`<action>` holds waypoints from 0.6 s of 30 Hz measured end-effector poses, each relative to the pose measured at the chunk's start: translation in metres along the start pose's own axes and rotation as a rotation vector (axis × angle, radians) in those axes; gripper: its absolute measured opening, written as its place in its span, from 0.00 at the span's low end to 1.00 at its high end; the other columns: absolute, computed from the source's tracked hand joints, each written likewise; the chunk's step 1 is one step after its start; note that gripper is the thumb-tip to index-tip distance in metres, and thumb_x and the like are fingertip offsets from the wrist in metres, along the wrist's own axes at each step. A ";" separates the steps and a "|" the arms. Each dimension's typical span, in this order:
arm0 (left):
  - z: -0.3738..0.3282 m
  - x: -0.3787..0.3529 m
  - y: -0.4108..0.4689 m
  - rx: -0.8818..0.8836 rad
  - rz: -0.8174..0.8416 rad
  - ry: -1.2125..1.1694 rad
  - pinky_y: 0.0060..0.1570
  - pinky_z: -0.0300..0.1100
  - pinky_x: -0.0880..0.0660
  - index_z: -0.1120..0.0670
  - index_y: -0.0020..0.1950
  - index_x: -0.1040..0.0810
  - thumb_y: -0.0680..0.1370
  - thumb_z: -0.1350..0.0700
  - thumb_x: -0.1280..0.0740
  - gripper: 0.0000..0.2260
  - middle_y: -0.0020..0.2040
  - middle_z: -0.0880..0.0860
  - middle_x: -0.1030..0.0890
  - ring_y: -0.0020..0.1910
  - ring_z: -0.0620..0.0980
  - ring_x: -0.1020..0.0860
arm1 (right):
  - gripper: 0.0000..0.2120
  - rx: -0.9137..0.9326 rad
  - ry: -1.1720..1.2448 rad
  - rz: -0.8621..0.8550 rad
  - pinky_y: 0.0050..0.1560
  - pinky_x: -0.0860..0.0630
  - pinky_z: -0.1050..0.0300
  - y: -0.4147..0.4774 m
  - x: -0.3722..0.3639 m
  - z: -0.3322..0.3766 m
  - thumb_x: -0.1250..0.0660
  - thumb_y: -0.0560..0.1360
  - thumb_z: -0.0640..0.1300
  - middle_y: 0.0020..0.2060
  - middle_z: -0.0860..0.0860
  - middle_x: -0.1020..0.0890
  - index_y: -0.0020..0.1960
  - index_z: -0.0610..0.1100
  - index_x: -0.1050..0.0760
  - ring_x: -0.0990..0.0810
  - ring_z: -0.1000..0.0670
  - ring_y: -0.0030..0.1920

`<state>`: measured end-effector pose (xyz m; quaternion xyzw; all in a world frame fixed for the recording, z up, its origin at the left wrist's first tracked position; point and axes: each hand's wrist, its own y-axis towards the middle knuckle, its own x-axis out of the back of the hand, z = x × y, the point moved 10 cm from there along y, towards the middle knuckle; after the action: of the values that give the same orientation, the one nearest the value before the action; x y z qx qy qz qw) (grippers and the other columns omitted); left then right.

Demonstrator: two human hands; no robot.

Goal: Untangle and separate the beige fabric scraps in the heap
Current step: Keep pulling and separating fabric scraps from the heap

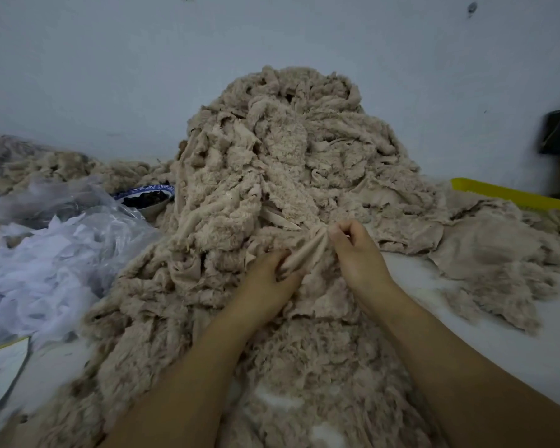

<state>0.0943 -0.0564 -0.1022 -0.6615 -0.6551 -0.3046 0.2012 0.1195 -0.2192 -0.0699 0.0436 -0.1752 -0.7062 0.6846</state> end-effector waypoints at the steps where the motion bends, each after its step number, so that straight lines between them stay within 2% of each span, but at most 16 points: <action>1: 0.000 0.000 0.001 -0.004 -0.001 0.044 0.51 0.45 0.25 0.47 0.68 0.28 0.81 0.46 0.36 0.16 0.60 0.49 0.25 0.55 0.49 0.25 | 0.12 0.045 -0.004 -0.011 0.30 0.35 0.69 -0.001 0.000 0.006 0.43 0.84 0.52 0.26 0.64 0.30 0.41 0.54 0.34 0.34 0.61 0.27; 2: 0.002 0.002 0.002 0.004 -0.016 0.064 0.54 0.48 0.24 0.49 0.69 0.28 0.81 0.48 0.36 0.17 0.60 0.52 0.25 0.56 0.52 0.25 | 0.12 0.078 -0.003 -0.030 0.29 0.36 0.70 -0.001 0.003 0.010 0.43 0.84 0.51 0.27 0.65 0.30 0.42 0.54 0.34 0.34 0.62 0.27; 3: 0.004 0.007 0.002 0.021 -0.041 0.050 0.55 0.47 0.24 0.49 0.70 0.27 0.81 0.50 0.36 0.17 0.60 0.53 0.25 0.56 0.52 0.25 | 0.11 0.105 -0.004 -0.056 0.29 0.36 0.70 -0.002 0.006 0.013 0.44 0.84 0.51 0.27 0.65 0.30 0.42 0.54 0.34 0.34 0.62 0.27; 4: 0.005 0.014 0.001 0.036 -0.080 0.008 0.51 0.41 0.24 0.50 0.68 0.25 0.82 0.52 0.36 0.15 0.58 0.53 0.24 0.53 0.50 0.23 | 0.11 0.122 -0.006 -0.092 0.29 0.35 0.70 -0.002 0.010 0.016 0.44 0.84 0.50 0.28 0.65 0.30 0.43 0.54 0.34 0.34 0.62 0.27; 6: 0.005 0.031 -0.004 0.032 -0.224 -0.109 0.35 0.29 0.29 0.49 0.61 0.22 0.82 0.55 0.38 0.09 0.52 0.52 0.21 0.43 0.46 0.23 | 0.10 0.132 0.010 -0.175 0.27 0.35 0.70 -0.004 0.021 0.019 0.43 0.84 0.49 0.29 0.60 0.29 0.43 0.54 0.33 0.34 0.61 0.26; 7: 0.004 0.042 -0.008 0.023 -0.314 -0.153 0.34 0.26 0.31 0.50 0.61 0.21 0.83 0.57 0.39 0.10 0.52 0.51 0.21 0.43 0.47 0.24 | 0.10 0.130 0.020 -0.201 0.27 0.36 0.70 -0.005 0.024 0.020 0.43 0.84 0.49 0.30 0.57 0.30 0.44 0.54 0.32 0.34 0.61 0.26; 9: -0.001 0.062 -0.017 -0.013 -0.489 -0.244 0.39 0.23 0.31 0.51 0.62 0.21 0.83 0.59 0.41 0.12 0.54 0.48 0.22 0.49 0.45 0.25 | 0.09 0.128 0.035 -0.206 0.26 0.36 0.69 -0.006 0.026 0.021 0.42 0.84 0.49 0.31 0.54 0.31 0.45 0.53 0.31 0.35 0.60 0.26; 10: -0.003 0.070 -0.021 -0.039 -0.551 -0.292 0.42 0.25 0.30 0.49 0.60 0.20 0.83 0.60 0.41 0.13 0.54 0.47 0.22 0.51 0.45 0.25 | 0.09 0.128 0.042 -0.197 0.26 0.37 0.69 -0.007 0.026 0.022 0.41 0.84 0.49 0.30 0.53 0.31 0.45 0.54 0.30 0.35 0.60 0.25; 13: -0.003 0.081 -0.031 -0.046 -0.662 -0.461 0.48 0.44 0.24 0.40 0.52 0.21 0.82 0.60 0.40 0.15 0.53 0.48 0.18 0.50 0.48 0.22 | 0.08 0.126 0.044 -0.184 0.26 0.37 0.69 -0.006 0.026 0.024 0.41 0.84 0.49 0.30 0.53 0.31 0.45 0.54 0.30 0.35 0.59 0.25; 15: 0.000 0.083 -0.035 -0.014 -0.690 -0.530 0.53 0.49 0.21 0.43 0.56 0.20 0.83 0.57 0.40 0.12 0.52 0.46 0.18 0.50 0.44 0.21 | 0.08 0.113 0.057 -0.179 0.27 0.36 0.69 -0.004 0.025 0.024 0.41 0.84 0.49 0.30 0.54 0.30 0.45 0.55 0.30 0.35 0.59 0.25; 17: 0.002 0.077 -0.031 0.031 -0.612 -0.527 0.52 0.53 0.23 0.46 0.56 0.20 0.82 0.51 0.41 0.11 0.49 0.49 0.17 0.48 0.45 0.21 | 0.08 0.079 0.084 -0.168 0.30 0.35 0.69 -0.003 0.025 0.021 0.41 0.83 0.50 0.29 0.60 0.27 0.45 0.56 0.29 0.32 0.61 0.27; 18: -0.003 0.069 -0.027 0.028 -0.521 -0.503 0.50 0.51 0.23 0.49 0.53 0.19 0.80 0.45 0.42 0.14 0.48 0.53 0.18 0.47 0.47 0.21 | 0.08 0.065 0.100 -0.158 0.33 0.34 0.69 -0.002 0.025 0.021 0.40 0.83 0.50 0.30 0.63 0.26 0.45 0.56 0.29 0.30 0.63 0.29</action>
<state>0.0646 -0.0054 -0.0573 -0.5237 -0.8348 -0.1647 -0.0417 0.1095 -0.2394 -0.0467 0.1148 -0.1595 -0.7490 0.6327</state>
